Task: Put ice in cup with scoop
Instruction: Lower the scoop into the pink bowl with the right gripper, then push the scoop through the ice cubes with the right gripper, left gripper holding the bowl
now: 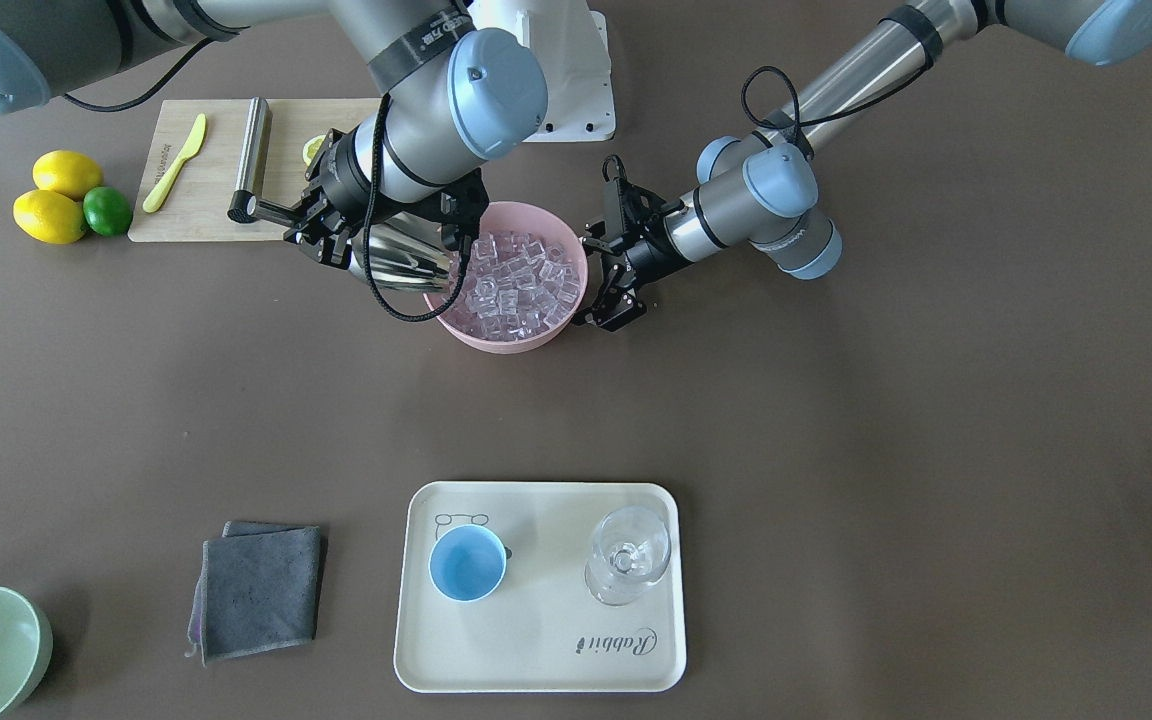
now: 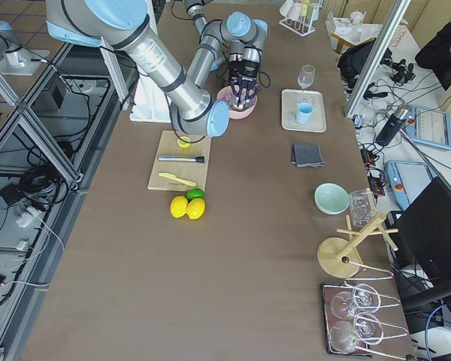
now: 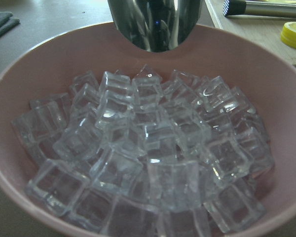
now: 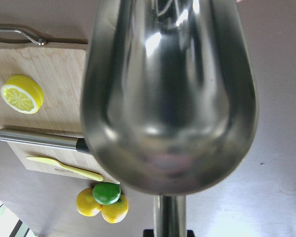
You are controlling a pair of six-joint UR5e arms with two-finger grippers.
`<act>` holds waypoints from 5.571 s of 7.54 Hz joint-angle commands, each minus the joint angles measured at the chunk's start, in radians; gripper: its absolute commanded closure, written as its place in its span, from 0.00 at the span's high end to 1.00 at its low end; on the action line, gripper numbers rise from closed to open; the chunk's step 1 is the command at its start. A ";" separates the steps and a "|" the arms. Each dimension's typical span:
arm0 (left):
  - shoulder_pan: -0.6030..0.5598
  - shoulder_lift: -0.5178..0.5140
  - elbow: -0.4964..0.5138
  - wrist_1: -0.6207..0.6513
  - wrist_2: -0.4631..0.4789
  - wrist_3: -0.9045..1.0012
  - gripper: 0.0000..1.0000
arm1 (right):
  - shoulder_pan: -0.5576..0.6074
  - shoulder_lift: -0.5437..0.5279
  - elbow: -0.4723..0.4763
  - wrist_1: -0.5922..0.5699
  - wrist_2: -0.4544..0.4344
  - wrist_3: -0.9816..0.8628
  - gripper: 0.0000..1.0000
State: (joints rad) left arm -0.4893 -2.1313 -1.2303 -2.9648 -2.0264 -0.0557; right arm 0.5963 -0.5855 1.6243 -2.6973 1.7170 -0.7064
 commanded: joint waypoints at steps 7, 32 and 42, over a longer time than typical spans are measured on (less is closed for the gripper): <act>-0.009 0.001 0.000 -0.005 -0.015 -0.001 0.98 | -0.033 0.021 -0.076 0.069 0.006 0.005 0.00; -0.026 -0.033 0.066 0.010 -0.015 -0.061 0.98 | -0.049 -0.108 0.049 0.395 0.065 0.380 0.00; -0.014 -0.032 0.068 0.018 -0.015 -0.061 0.98 | -0.049 -0.163 0.098 0.547 0.141 0.531 0.00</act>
State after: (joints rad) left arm -0.5068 -2.1629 -1.1628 -2.9483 -2.0416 -0.1166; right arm 0.5476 -0.7376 1.7160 -2.1667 1.8574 -0.1947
